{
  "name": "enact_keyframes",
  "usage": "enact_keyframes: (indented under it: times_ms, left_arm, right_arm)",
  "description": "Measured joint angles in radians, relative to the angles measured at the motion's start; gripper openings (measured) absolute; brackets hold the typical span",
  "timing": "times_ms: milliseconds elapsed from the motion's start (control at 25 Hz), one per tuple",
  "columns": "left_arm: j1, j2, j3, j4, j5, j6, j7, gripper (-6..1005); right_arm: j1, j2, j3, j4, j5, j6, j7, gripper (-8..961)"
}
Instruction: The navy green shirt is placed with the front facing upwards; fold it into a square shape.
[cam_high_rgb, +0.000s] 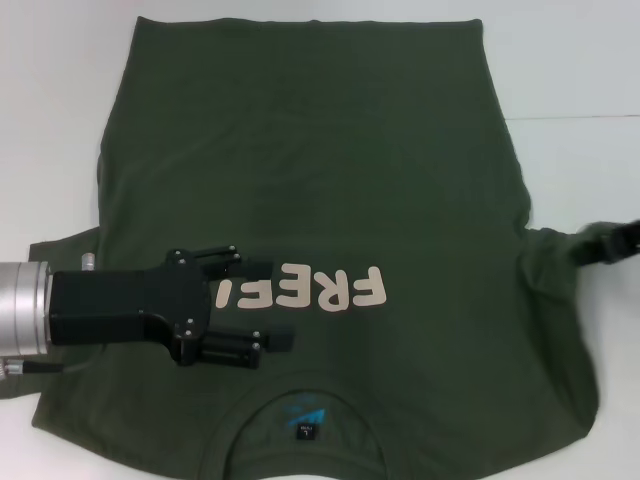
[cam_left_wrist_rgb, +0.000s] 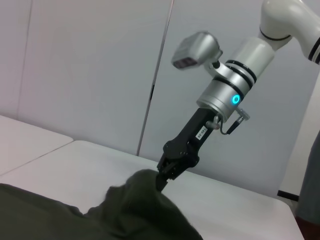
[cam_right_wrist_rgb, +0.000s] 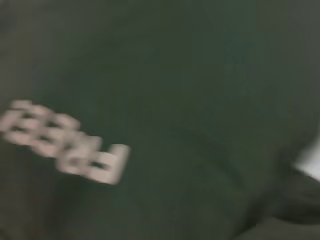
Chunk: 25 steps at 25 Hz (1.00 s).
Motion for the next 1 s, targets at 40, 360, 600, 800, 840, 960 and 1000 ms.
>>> enact_keyframes:
  times_ms: [40,360,600,800,840,960,1000]
  left_arm:
    - [0.001,0.000,0.000,0.000,0.000,-0.001,0.000,935]
    - [0.008,0.000,0.000,0.000,0.000,0.002,0.000,935]
    - [0.011,0.000,-0.001,0.000,0.000,-0.002,0.000,935]
    - [0.010,0.000,-0.002,0.001,-0.005,-0.003,0.003,935]
    - [0.010,0.000,-0.002,0.001,-0.007,-0.003,0.003,935]
    - [0.010,0.000,-0.002,0.001,-0.008,-0.003,0.003,935]
    - [0.011,0.000,-0.002,0.001,-0.008,-0.003,0.004,935]
  right_arm:
    - [0.002,0.001,-0.021,0.008,0.040,-0.003,-0.001,32]
    - [0.004,0.005,-0.213,0.083,0.174,0.058,-0.024,32]
    - [0.017,0.006,-0.292,0.138,0.200,0.106,-0.041,33]
    - [0.060,0.004,-0.299,0.180,0.195,0.120,-0.053,33]
    - [0.068,0.003,-0.300,0.191,0.193,0.121,-0.053,33]
    - [0.086,0.002,-0.301,0.212,0.181,0.123,-0.052,33]
    - [0.089,0.003,-0.303,0.216,0.175,0.124,-0.053,33]
